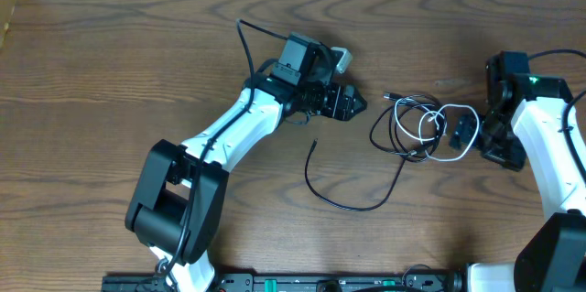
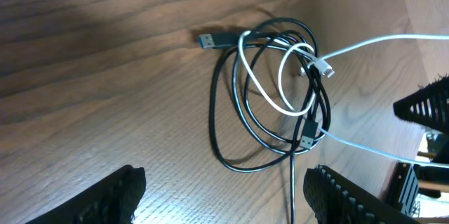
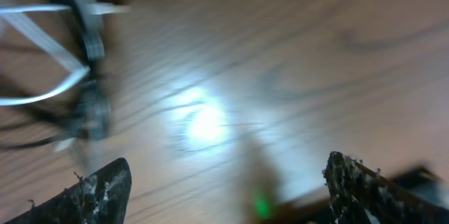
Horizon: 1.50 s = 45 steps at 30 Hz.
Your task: Untangle cables
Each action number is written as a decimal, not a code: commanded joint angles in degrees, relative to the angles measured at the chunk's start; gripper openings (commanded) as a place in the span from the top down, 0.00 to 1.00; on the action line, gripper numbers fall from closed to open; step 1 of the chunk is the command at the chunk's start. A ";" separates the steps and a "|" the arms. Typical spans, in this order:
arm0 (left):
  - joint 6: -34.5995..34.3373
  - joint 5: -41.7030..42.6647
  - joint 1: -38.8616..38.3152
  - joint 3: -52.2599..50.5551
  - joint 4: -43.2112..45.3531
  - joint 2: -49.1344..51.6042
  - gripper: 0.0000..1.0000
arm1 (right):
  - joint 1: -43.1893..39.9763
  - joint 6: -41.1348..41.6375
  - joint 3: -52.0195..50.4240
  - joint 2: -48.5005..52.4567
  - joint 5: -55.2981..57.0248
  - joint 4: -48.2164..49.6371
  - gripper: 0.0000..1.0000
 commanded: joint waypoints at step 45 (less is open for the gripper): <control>18.14 -15.02 -23.52 0.09 16.11 10.32 0.18 | -28.20 -14.43 0.87 4.04 -31.82 3.15 0.05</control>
